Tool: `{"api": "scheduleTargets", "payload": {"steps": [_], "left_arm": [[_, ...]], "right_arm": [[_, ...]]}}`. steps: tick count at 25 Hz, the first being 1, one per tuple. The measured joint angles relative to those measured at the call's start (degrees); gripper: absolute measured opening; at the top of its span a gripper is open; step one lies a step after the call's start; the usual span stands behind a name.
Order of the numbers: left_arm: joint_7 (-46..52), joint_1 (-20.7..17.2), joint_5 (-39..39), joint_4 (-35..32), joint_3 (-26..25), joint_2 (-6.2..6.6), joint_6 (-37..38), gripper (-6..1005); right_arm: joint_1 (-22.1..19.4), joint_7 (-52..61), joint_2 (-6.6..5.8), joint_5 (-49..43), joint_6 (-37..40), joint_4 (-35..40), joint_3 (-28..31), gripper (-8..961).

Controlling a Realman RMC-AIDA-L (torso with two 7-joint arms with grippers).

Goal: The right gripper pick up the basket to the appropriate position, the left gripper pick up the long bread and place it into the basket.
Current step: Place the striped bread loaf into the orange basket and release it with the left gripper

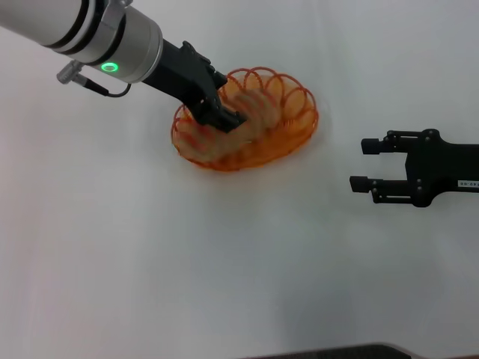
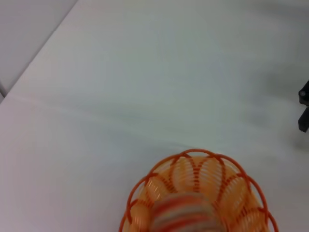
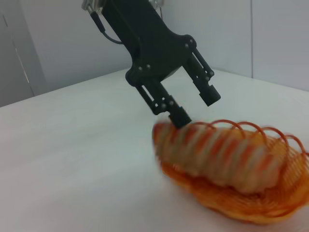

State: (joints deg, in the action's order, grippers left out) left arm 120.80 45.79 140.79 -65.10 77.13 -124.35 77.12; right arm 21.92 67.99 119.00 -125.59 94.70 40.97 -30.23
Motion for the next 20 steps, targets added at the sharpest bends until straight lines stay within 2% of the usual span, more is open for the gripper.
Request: {"api": "scheduleTargets", "payload": {"steps": [5, 9, 13, 16, 20], "left_arm": [[-0.6, -1.9, -2.0, -0.9, 0.0, -0.01, -0.1, 672], [-2.0, -5.1, -6.3, -2.7, -1.3, 0.33, 0.2, 765], [-4.8, -8.6, -10.0, -3.5, -5.0, 0.42, 2.7, 840], [-8.1, -11.3, -13.2, -3.3, -9.6, 0.43, 7.0, 891], [-12.1, -14.9, -16.3, -3.2, -15.0, 0.55, 12.4, 891]], "right_arm": [[0.1, 0.0, 0.00, 0.2, -0.1, 0.0, 0.1, 732], [0.0, 0.0, 0.00, 0.4, 0.3, 0.0, 0.9, 732], [0.1, 0.1, -0.05, 0.4, 0.3, -0.1, 1.6, 733], [0.2, 0.1, -0.12, 0.4, 0.4, -0.1, 1.9, 736], [0.3, 0.1, -0.27, 0.4, 0.4, -0.1, 2.9, 740]]}}
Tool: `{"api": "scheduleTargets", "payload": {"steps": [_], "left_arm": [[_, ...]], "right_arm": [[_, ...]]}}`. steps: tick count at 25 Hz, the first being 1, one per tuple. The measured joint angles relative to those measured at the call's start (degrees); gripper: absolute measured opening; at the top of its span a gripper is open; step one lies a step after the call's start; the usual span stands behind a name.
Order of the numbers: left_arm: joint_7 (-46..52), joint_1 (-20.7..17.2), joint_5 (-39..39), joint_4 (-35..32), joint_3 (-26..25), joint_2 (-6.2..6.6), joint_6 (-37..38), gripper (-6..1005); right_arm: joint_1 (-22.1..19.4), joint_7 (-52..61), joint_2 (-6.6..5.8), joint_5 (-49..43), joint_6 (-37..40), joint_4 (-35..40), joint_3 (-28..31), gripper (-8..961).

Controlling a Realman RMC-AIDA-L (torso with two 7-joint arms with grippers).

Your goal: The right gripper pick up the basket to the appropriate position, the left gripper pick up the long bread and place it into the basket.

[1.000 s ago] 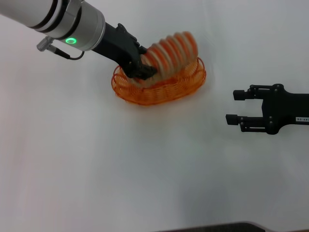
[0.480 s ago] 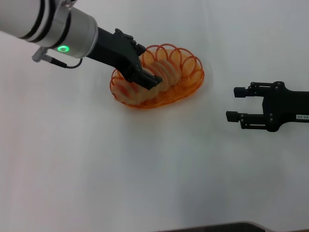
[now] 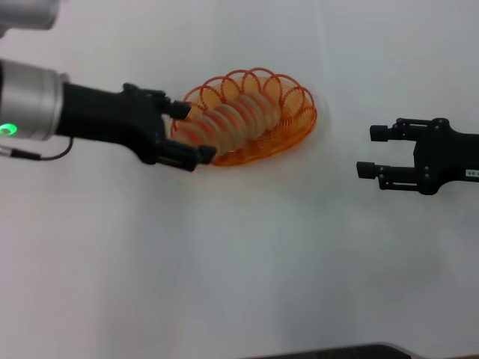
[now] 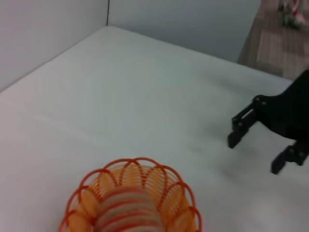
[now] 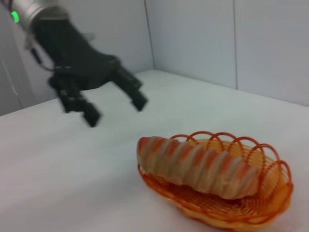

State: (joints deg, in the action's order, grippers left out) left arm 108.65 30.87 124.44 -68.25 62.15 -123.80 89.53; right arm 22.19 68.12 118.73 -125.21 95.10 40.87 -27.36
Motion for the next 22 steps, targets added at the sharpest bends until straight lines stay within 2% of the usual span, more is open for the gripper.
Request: {"api": "scheduleTargets", "payload": {"steps": [7, 14, 22], "left_arm": [[-5.9, -4.1, -1.0, 2.3, -5.3, 0.22, 5.6, 890], [-13.4, -6.5, -1.1, 9.2, -11.7, 0.32, 8.4, 890], [-16.7, -7.7, -0.9, 14.8, -13.9, 0.50, 8.3, 891]], "right_arm": [[0.3, 0.0, -0.37, 0.0, 0.1, 0.0, 1.0, 740], [0.1, 0.0, 0.03, 0.1, -0.1, 0.0, 1.8, 740], [0.2, -0.4, 0.36, -0.1, -0.9, -0.8, 2.0, 740]]}}
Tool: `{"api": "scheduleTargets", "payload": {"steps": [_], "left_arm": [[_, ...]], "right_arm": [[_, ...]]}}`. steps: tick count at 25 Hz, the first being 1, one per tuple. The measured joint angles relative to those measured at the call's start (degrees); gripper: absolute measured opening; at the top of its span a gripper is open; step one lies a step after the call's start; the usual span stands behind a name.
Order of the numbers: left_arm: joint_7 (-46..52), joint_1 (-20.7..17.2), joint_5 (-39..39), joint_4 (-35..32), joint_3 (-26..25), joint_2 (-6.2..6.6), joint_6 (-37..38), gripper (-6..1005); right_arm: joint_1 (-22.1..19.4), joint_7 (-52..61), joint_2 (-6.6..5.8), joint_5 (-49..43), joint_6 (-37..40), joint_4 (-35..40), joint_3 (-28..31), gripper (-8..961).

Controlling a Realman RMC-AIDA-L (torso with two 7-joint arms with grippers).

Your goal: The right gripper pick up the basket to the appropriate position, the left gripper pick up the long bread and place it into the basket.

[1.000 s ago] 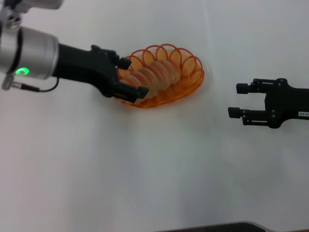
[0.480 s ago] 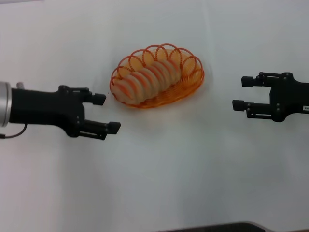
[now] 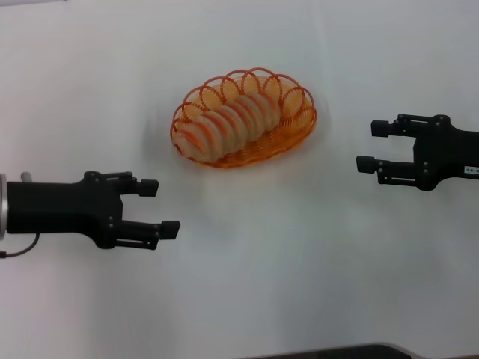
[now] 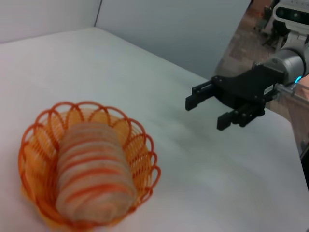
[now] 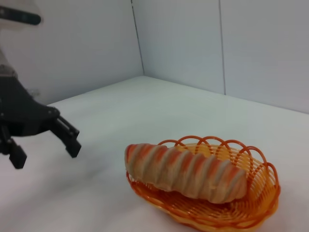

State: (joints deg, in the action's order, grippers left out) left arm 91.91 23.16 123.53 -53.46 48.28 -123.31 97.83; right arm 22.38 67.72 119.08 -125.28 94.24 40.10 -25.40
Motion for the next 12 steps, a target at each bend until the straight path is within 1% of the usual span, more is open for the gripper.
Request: {"api": "scheduleTargets", "payload": {"steps": [6, 12], "left_arm": [[-2.9, -0.7, -0.2, 4.1, -0.7, 0.45, -1.2, 891], [-3.6, -0.6, -0.3, 5.3, -1.5, 0.56, -2.1, 890]], "right_arm": [[0.1, 0.1, 0.08, 0.0, -0.9, 0.0, -0.3, 740], [0.1, 0.2, 0.09, -0.2, -1.4, -0.6, -0.3, 740]]}}
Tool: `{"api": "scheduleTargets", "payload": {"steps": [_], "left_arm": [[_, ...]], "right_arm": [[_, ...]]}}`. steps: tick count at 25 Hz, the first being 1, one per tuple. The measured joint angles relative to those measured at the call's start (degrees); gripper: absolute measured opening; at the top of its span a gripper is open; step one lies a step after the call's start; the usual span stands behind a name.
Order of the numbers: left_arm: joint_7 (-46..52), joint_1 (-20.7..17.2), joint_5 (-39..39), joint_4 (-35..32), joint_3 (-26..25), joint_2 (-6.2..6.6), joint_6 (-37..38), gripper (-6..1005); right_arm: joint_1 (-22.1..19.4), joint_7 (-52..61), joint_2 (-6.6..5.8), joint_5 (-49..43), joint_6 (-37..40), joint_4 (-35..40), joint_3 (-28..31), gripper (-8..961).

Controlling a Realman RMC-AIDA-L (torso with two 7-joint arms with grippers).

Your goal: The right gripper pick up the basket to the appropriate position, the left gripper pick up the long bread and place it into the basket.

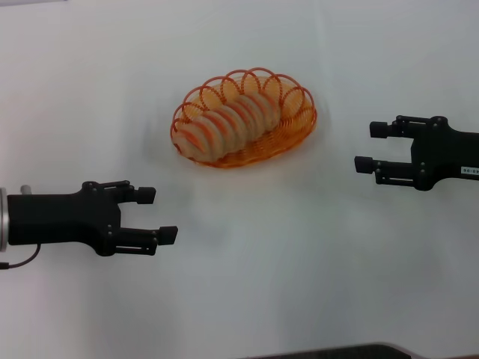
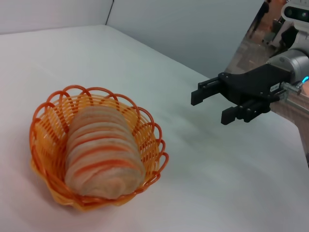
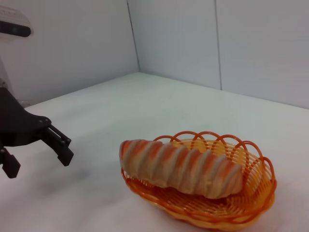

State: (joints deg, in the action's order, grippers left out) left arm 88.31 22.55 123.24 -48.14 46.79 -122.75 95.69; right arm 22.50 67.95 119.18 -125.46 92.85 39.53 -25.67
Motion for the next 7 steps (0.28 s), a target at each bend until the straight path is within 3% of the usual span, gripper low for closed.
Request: {"api": "scheduleTargets", "payload": {"steps": [7], "left_arm": [[0.0, 0.1, 0.2, 0.0, 0.0, 0.09, -0.2, 890]], "right_arm": [[0.0, 0.1, 0.01, 0.0, -0.2, -0.1, -0.2, 740]]}}
